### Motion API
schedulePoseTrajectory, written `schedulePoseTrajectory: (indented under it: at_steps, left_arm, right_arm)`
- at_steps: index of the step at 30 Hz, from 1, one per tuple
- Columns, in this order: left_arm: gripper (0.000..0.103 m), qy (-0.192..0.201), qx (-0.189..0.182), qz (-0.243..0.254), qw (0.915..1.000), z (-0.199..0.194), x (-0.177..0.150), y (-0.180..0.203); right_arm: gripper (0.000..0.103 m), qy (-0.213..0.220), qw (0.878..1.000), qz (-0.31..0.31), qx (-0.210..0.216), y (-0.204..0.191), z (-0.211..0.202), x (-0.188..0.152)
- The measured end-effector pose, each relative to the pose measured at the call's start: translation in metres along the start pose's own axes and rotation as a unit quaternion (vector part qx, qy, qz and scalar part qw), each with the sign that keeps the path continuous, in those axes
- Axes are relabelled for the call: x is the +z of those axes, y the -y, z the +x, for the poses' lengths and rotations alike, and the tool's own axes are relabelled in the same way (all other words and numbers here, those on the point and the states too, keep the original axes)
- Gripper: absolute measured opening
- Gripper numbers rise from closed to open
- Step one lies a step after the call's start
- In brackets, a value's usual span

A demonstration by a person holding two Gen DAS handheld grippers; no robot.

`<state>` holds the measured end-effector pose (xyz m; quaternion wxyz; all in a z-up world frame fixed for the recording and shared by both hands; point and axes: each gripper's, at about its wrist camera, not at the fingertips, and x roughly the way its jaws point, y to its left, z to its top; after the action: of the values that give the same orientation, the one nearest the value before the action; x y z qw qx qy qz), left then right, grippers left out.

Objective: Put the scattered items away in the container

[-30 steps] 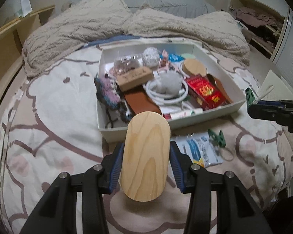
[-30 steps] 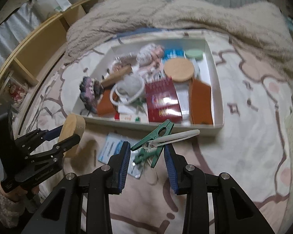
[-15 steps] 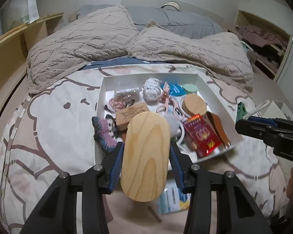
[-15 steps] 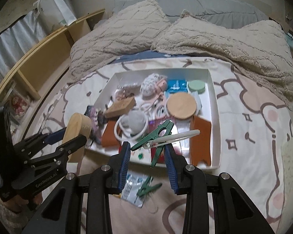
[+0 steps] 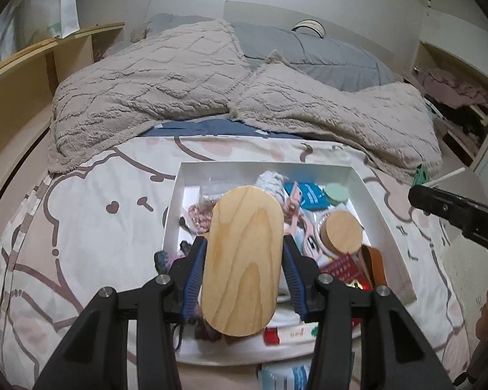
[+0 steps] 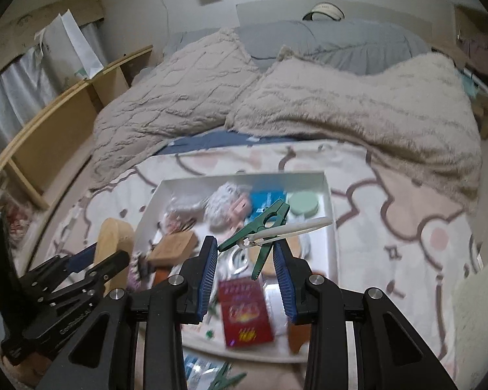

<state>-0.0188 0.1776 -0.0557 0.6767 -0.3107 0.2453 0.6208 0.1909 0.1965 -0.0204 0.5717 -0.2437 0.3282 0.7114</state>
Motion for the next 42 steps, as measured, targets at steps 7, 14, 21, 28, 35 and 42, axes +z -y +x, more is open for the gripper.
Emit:
schedulePoseTrajectory:
  at_steps: [7,14,21,28,35,42]
  left_arm:
    - [0.045,-0.004,-0.005,-0.016,0.9999,0.017,0.011,0.001]
    - [0.045,-0.002,-0.007,-0.012,0.9999,0.023,0.017,0.001]
    - [0.045,0.008,0.008,-0.02,0.9997,0.024,0.042,0.003]
    - [0.045,0.017,0.009,-0.022,0.9996,0.029,0.061,0.013]
    - [0.045,0.008,-0.013,-0.053,0.9985,0.049,0.062,0.014]
    - [0.045,-0.007,-0.013,-0.058,0.9982,0.073,0.053,0.001]
  right_arm:
    - [0.036,0.0,0.999,-0.011,-0.031,-0.002,0.024,0.037]
    - [0.036,-0.021,0.997,-0.026,-0.069,-0.005,0.054,0.082]
    - [0.036,-0.049,0.997,-0.004,-0.052,0.013,0.093,0.076]
    - [0.036,-0.09,0.994,0.018,-0.066,0.037,0.131,0.058]
    - [0.036,-0.119,0.99,0.014,-0.078,0.046,0.16,0.047]
    - [0.037,-0.131,0.988,0.028,-0.074,0.054,0.165,0.036]
